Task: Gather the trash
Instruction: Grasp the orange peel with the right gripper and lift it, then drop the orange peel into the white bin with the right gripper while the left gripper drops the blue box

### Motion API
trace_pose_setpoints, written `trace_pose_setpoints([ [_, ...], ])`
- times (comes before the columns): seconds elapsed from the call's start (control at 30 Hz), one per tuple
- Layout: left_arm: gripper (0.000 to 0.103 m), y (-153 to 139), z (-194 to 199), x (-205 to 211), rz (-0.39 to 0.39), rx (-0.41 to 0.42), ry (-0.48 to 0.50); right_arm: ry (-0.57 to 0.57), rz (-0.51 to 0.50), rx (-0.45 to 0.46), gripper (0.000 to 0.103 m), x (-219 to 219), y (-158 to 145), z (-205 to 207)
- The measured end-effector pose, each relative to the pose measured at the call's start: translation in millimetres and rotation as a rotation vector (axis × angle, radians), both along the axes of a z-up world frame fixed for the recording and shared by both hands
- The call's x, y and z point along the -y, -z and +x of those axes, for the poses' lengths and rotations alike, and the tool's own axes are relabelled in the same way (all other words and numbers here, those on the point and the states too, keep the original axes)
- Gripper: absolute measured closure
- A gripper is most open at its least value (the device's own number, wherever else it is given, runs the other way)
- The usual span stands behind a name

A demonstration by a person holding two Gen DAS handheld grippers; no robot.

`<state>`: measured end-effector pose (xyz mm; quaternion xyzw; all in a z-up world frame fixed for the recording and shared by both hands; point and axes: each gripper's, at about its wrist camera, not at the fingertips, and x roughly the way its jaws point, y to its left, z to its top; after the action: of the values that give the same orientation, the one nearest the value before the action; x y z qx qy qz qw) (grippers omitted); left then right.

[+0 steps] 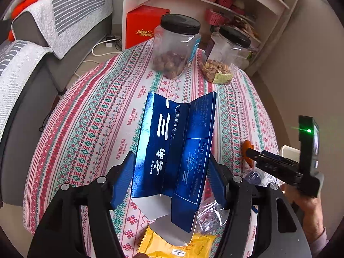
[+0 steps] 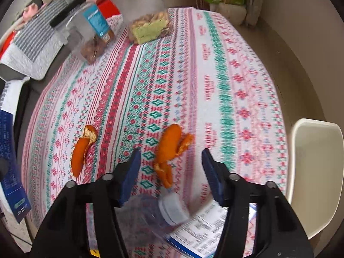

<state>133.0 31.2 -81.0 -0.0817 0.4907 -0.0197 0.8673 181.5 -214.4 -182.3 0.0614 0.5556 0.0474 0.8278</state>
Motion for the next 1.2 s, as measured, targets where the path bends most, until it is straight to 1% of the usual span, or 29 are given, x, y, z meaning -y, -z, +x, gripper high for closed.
trace_pose_setpoints([
  [0.03,0.040,1,0,-1,0.001,-0.003,0.000,-0.003,-0.008,-0.011,0.045,-4,4,2],
  [0.07,0.040,3,1,-2,0.002,-0.008,0.000,0.000,-0.010,-0.024,0.050,-6,9,4],
  [0.1,0.040,4,1,-2,0.002,-0.011,0.000,0.003,-0.009,-0.033,0.057,-7,12,6],
  [0.13,0.040,5,2,-2,0.003,-0.013,0.000,0.008,-0.013,-0.046,0.076,-6,16,8],
  [0.17,0.040,5,2,-2,0.004,-0.014,0.001,0.012,-0.017,-0.048,0.084,-5,19,9],
  [0.23,0.040,4,2,-2,0.008,-0.010,0.002,0.017,-0.002,-0.040,0.088,-1,17,9],
  [0.3,0.040,2,2,-3,0.007,-0.002,-0.001,0.025,0.009,-0.007,0.089,3,8,7],
  [0.57,0.040,-10,-3,1,-0.009,0.041,-0.009,0.021,0.046,0.173,0.089,20,-56,-16],
  [0.8,0.040,-17,-6,13,-0.004,0.065,0.000,0.011,0.037,0.259,0.089,36,-91,-37],
  [0.97,0.040,-21,-10,24,0.000,0.076,0.015,0.021,0.034,0.300,0.089,49,-106,-53],
  [1.2,0.040,-26,-17,48,0.014,0.091,0.046,0.061,0.034,0.330,0.089,74,-116,-72],
])
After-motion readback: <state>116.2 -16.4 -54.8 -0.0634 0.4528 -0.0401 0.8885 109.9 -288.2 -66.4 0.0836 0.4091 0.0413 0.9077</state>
